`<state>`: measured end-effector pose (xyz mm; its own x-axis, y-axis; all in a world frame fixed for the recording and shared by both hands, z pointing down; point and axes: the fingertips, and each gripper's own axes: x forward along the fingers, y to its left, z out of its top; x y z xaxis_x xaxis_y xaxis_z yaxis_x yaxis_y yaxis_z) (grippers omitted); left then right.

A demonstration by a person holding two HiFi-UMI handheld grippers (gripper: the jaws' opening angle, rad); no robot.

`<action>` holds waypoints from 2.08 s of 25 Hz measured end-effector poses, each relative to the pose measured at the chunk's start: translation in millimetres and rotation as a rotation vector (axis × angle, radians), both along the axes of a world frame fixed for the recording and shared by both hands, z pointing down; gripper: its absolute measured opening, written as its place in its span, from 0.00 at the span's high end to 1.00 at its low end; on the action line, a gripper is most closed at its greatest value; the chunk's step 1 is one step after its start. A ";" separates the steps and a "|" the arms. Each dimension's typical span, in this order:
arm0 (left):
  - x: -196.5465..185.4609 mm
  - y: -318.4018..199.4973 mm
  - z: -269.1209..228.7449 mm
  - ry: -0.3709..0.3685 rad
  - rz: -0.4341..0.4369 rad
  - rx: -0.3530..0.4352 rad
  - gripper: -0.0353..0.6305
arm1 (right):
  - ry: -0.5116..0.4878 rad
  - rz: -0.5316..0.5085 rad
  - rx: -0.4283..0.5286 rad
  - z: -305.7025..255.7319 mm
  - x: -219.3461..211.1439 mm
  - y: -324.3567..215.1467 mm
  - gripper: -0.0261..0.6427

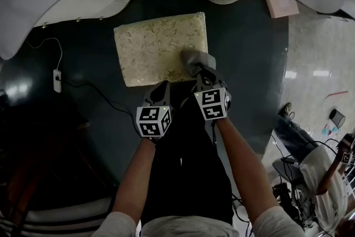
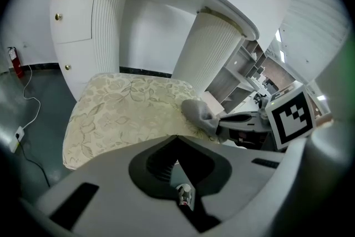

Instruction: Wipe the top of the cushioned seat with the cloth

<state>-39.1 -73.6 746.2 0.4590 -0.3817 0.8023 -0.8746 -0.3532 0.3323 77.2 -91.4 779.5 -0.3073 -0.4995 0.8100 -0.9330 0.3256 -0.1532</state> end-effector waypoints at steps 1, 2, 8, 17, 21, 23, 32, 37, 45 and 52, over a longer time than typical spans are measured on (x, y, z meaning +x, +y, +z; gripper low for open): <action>0.9 1.6 -2.2 0.002 0.004 0.002 0.93 | 0.001 -0.007 -0.009 0.0 -1.7 5.0 0.94; 2.6 3.2 -4.6 0.004 0.010 0.004 0.93 | 0.007 -0.014 -0.016 -0.2 -2.7 10.1 0.94; 9.5 5.3 -12.9 0.024 0.049 0.024 0.93 | 0.017 -0.003 -0.038 -2.9 -5.5 27.9 0.94; -6.6 8.2 -62.0 0.066 0.022 0.080 0.93 | 0.015 0.069 0.094 -65.0 -15.2 37.3 0.94; -14.5 2.0 -96.1 0.077 0.011 0.149 0.93 | 0.003 0.104 0.208 -114.1 -26.6 31.4 0.94; -20.8 3.7 -114.8 0.088 0.004 0.175 0.93 | 0.004 0.128 0.253 -141.7 -33.0 32.8 0.94; -52.9 12.4 -207.6 0.078 -0.015 0.288 0.93 | 0.001 0.148 0.427 -266.8 -62.4 36.3 0.94; -63.0 16.3 -272.7 0.096 -0.027 0.363 0.93 | -0.010 0.161 0.499 -333.7 -76.2 40.4 0.94; -87.2 32.0 -368.3 0.119 -0.034 0.490 0.93 | -0.006 0.109 0.598 -414.9 -114.1 59.0 0.94; -92.7 49.0 -426.5 0.131 -0.050 0.547 0.93 | -0.035 0.120 0.638 -474.0 -113.2 68.0 0.94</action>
<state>-131.8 -24.7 319.8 0.5120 -0.7496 0.4195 -0.8584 -0.4638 0.2191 -35.9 -23.4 305.5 -0.2402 -0.9117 0.3332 -0.9666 0.2563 0.0047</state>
